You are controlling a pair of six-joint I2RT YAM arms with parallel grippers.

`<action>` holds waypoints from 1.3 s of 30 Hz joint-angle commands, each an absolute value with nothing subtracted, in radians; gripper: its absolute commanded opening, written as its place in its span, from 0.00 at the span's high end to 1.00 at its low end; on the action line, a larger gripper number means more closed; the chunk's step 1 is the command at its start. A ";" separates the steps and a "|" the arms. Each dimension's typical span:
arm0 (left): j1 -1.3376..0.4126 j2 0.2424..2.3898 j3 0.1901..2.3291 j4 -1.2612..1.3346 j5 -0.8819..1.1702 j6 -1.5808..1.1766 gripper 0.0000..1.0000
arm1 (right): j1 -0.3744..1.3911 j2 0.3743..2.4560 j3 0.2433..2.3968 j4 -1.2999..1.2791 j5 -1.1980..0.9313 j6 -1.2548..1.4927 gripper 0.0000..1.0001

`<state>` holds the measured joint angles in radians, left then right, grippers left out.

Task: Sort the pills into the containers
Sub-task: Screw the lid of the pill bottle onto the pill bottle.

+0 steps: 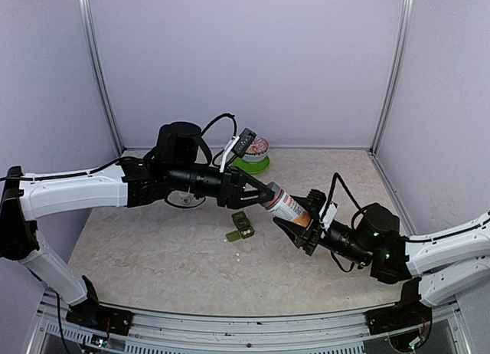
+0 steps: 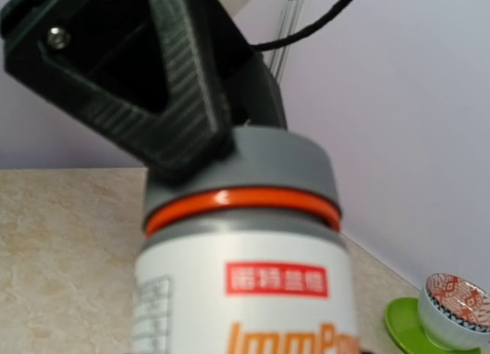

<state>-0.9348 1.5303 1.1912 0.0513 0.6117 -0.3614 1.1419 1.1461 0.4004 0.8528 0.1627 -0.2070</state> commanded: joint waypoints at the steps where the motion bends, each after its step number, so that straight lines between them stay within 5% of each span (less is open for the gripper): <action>1: -0.981 1.564 1.230 -0.012 0.579 -0.282 0.59 | 1.134 1.156 0.455 0.871 0.132 -0.158 0.62; 31: -0.982 1.457 1.140 0.038 0.853 0.031 0.50 | 1.035 1.100 0.499 0.777 -0.277 0.296 0.61; 39: -0.977 1.436 1.111 0.087 0.820 -0.005 0.17 | 1.026 1.073 0.513 0.704 -0.275 0.291 0.61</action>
